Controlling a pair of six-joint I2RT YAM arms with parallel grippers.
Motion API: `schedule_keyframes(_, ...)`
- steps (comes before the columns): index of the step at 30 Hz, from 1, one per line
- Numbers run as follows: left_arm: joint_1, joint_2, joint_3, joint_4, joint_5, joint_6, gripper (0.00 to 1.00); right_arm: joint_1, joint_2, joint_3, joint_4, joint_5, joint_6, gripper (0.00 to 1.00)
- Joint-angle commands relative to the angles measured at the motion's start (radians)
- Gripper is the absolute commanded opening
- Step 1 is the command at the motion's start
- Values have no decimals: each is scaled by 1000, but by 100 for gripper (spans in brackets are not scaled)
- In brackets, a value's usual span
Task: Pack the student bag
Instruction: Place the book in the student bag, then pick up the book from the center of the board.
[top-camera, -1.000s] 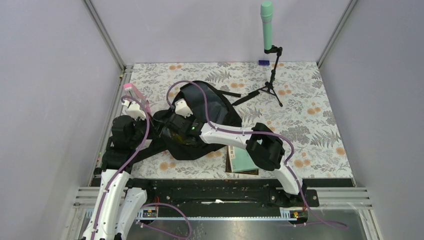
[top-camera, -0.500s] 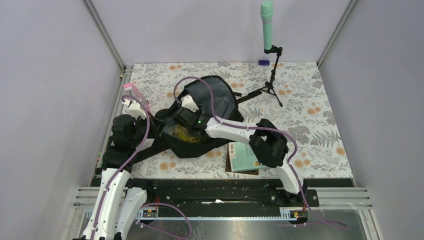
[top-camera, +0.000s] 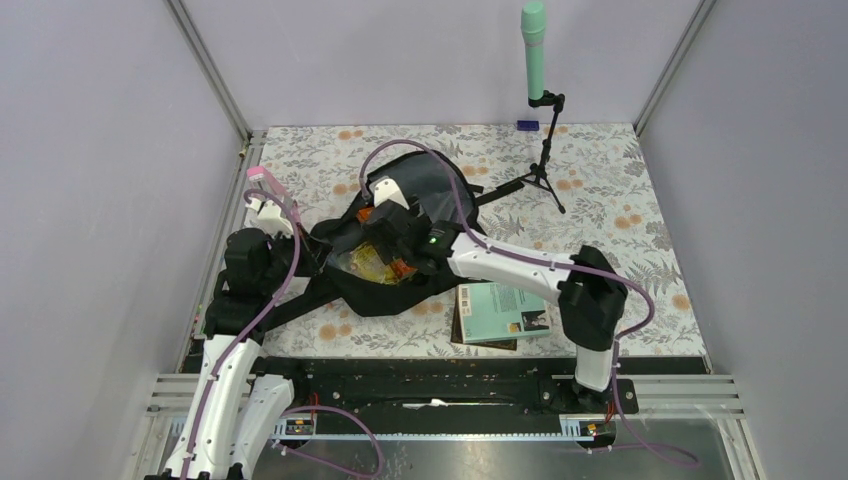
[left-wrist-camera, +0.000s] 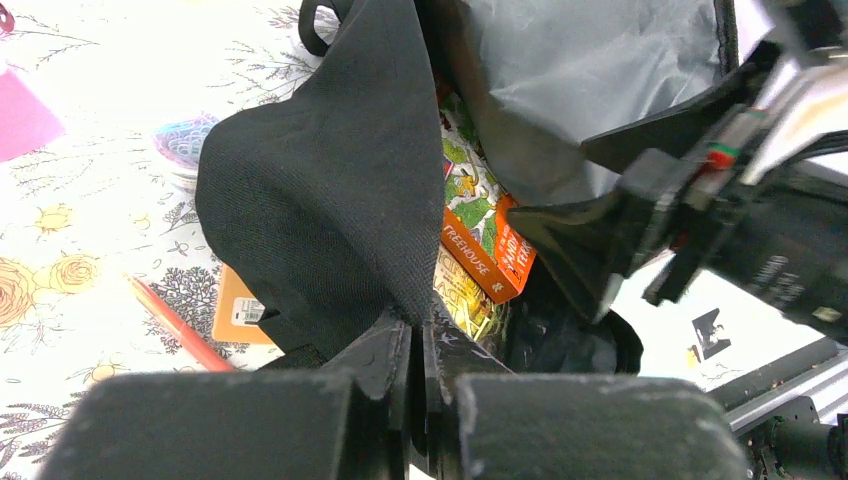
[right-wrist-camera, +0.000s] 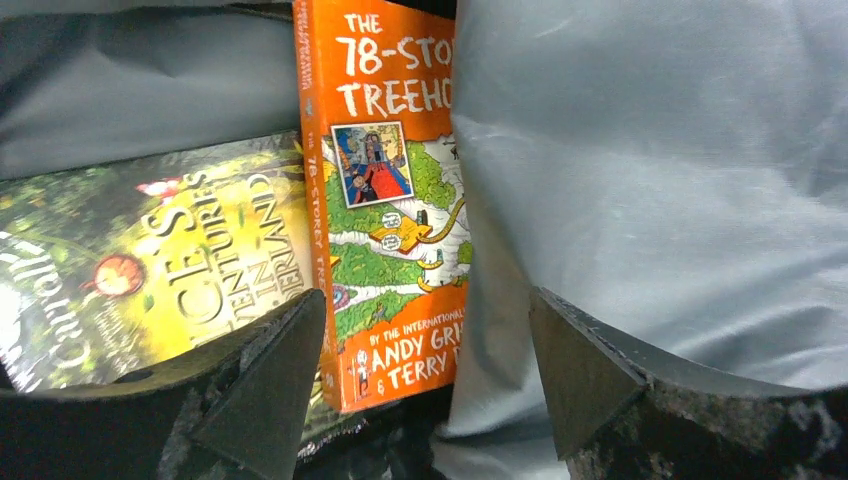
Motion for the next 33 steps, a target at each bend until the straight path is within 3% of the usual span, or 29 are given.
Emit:
schedule_keyframes(1,-1,-8,25,157,37,-9,0,18,-124,-44,43,-36,-75,82)
schedule_keyframes(9,-1,1,23,158,31,-9,0,21,-354,-226,88,-76,-40,84)
schedule_keyframes(16,-1,-4,28,145,20,-4,0,0,-545,-392,-12,-14,-6,93)
schedule_keyframes(23,-1,-1,29,145,18,-2,0,-135,-762,-599,-97,-58,131,98)
schedule_keyframes(33,-1,2,28,147,24,-5,0,-527,-950,-843,-176,-387,267,100)
